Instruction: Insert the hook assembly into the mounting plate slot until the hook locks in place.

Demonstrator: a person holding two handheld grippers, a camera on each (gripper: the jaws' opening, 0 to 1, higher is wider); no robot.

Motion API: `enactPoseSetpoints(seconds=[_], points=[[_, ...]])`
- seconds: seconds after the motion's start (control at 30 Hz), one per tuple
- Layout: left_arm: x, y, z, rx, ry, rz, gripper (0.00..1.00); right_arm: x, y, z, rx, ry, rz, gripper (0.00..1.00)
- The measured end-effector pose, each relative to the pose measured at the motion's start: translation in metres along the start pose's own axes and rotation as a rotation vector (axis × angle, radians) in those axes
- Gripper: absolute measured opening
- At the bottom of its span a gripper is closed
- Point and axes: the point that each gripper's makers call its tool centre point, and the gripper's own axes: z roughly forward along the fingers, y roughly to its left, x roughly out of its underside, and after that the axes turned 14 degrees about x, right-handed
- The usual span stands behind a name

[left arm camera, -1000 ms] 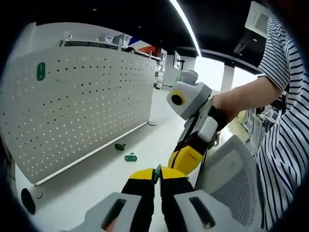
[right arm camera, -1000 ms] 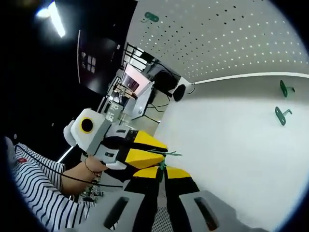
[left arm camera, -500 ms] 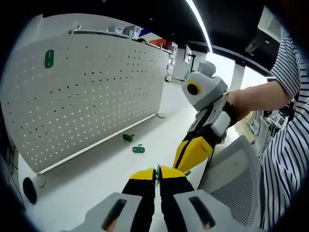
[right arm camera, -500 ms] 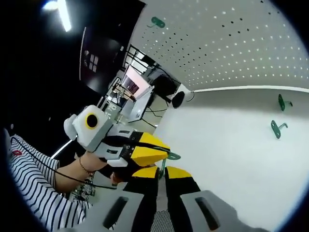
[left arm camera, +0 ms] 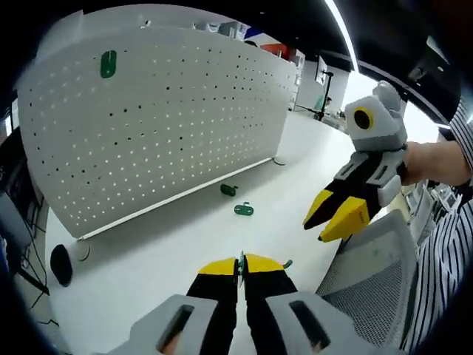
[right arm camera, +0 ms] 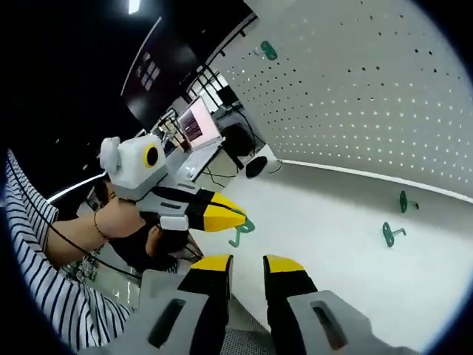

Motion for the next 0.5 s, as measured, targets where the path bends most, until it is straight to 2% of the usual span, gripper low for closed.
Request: enactPoseSetpoints(seconds=[0.03, 0.1, 0.2, 0.5], points=[[-0.001, 0.001, -0.001, -0.005, -0.002, -0.007, 0.01, -0.006, -0.004, -0.001, 0.033, -0.048, -0.061, 0.15], [-0.001, 0.003, -0.002, -0.020, -0.003, -0.038, 0.01, -0.005, 0.000, -0.004, 0.044, -0.046, -0.092, 0.16], [-0.003, 0.001, -0.003, -0.009, -0.022, -0.071, 0.01, -0.012, 0.002, -0.008, 0.071, -0.089, -0.162, 0.16], [-0.015, -0.009, -0.006, 0.018, -0.074, -0.161, 0.01, -0.018, 0.020, -0.010, 0.061, -0.138, -0.210, 0.20]])
